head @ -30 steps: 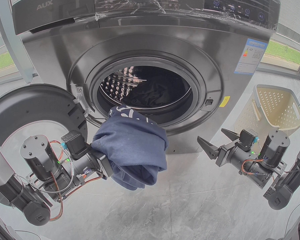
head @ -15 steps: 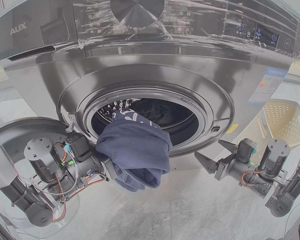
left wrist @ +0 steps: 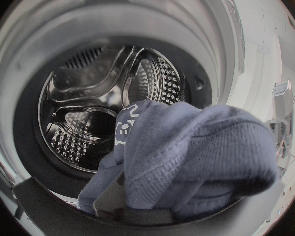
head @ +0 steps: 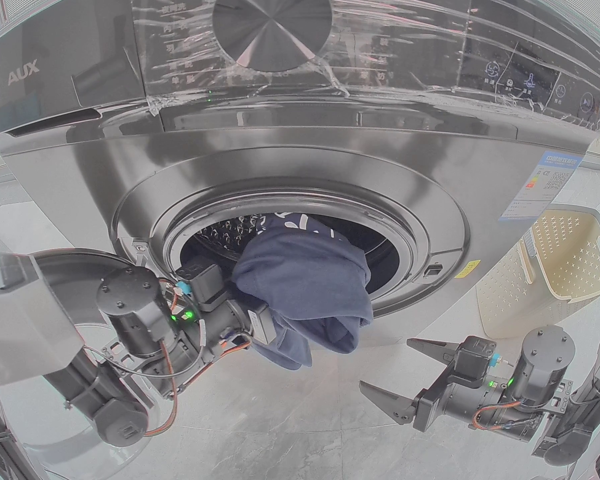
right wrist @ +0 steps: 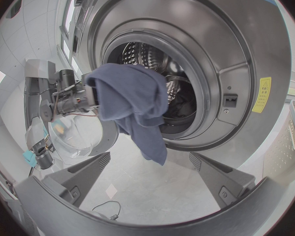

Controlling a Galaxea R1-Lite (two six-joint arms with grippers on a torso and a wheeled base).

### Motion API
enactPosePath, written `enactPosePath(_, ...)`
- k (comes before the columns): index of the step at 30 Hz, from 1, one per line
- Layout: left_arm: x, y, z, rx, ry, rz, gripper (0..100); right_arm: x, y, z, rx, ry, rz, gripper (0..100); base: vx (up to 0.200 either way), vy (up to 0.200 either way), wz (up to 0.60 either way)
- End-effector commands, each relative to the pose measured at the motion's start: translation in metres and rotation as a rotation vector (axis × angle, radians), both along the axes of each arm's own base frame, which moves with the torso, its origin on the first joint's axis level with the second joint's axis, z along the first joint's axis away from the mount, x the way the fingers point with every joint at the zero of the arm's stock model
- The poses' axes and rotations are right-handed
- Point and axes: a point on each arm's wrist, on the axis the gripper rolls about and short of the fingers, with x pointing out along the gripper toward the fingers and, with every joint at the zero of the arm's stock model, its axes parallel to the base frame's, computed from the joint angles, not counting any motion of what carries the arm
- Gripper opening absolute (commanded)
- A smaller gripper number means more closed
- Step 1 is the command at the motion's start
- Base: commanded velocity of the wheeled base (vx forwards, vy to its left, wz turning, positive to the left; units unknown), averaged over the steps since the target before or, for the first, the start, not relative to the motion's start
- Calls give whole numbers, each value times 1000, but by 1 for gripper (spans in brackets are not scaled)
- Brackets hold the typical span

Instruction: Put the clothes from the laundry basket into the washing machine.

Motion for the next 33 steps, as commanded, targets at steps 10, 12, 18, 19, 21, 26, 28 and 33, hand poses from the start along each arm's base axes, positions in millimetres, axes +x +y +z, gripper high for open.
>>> enactPosePath(10,56,-33,-34,1,-5,42,0,-3,3,-10,-31,39,15,100,0,0,0)
enactPosePath(12,63,-38,-33,-11,-20,45,0,-3,3,-11,-35,42,16,100,0,0,0)
enactPosePath(18,88,-43,-36,-21,-31,89,0,-4,5,-12,-36,43,21,100,0,0,0)
enactPosePath(19,93,-43,-37,-21,-28,97,0,-5,6,-12,-35,42,25,100,0,0,0)
enactPosePath(21,101,-45,-36,-26,-35,106,0,-5,6,-11,-34,40,27,100,0,0,0)
enactPosePath(26,113,-51,-27,-43,-51,108,0,-2,5,-11,-31,37,13,100,0,0,0)
enactPosePath(28,116,-53,-23,-49,-56,108,0,-2,5,-11,-31,37,12,100,0,0,0)
enactPosePath(33,123,-58,-17,-55,-64,110,0,2,5,-11,-32,32,-15,100,0,0,0)
